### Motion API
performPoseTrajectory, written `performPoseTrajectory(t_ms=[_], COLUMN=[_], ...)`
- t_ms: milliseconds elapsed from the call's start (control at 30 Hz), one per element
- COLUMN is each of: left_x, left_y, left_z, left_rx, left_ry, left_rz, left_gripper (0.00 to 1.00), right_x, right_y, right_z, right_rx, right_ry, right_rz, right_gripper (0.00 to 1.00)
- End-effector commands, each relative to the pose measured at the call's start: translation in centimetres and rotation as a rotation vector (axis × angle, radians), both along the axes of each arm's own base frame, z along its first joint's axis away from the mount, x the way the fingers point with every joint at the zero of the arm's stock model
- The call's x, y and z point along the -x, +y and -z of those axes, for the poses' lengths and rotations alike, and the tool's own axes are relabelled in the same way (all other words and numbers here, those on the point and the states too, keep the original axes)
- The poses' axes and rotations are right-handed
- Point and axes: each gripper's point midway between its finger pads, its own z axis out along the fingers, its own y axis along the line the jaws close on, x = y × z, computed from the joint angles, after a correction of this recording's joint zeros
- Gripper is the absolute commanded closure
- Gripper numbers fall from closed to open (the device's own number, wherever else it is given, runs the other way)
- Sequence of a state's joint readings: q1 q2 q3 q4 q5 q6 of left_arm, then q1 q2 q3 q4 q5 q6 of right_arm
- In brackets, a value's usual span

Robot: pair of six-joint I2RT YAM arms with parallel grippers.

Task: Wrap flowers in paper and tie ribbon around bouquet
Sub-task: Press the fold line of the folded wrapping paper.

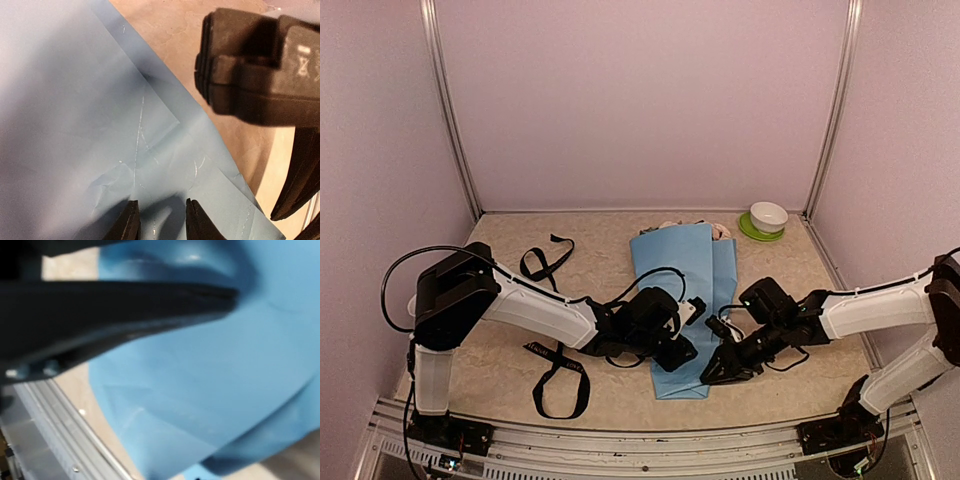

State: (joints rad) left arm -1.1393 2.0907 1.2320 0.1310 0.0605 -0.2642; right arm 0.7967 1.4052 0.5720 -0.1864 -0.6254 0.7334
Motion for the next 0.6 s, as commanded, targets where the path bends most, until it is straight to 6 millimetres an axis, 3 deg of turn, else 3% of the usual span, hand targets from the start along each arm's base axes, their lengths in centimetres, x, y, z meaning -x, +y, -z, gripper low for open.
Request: performPoseTrajectory(t_ms=[0, 367, 433, 567], left_x=[1.1, 1.2, 1.2, 1.3], left_y=[2.2, 2.6, 2.5, 2.5], left_z=[4.3, 4.4, 4.5, 4.0], left_rx=[-0.124, -0.127, -0.127, -0.112], left_ry=[0.066, 0.064, 0.068, 0.073], left_rz=[0.007, 0.002, 0.002, 0.006], left_gripper=[0.68, 0.68, 0.68, 0.69], right_x=[0.2, 0.4, 0.9, 1.6], right_y=[0.7, 2.2, 2.4, 1.8], right_z=[-0.7, 0.8, 1.2, 2.8], right_rx=[-0.039, -0.072, -0.091, -0.069], right_ry=[0.009, 0.058, 0.081, 0.111], right_rz=[0.003, -0.026, -0.042, -0.043], right_gripper=[0.71, 0.66, 0.71, 0.97])
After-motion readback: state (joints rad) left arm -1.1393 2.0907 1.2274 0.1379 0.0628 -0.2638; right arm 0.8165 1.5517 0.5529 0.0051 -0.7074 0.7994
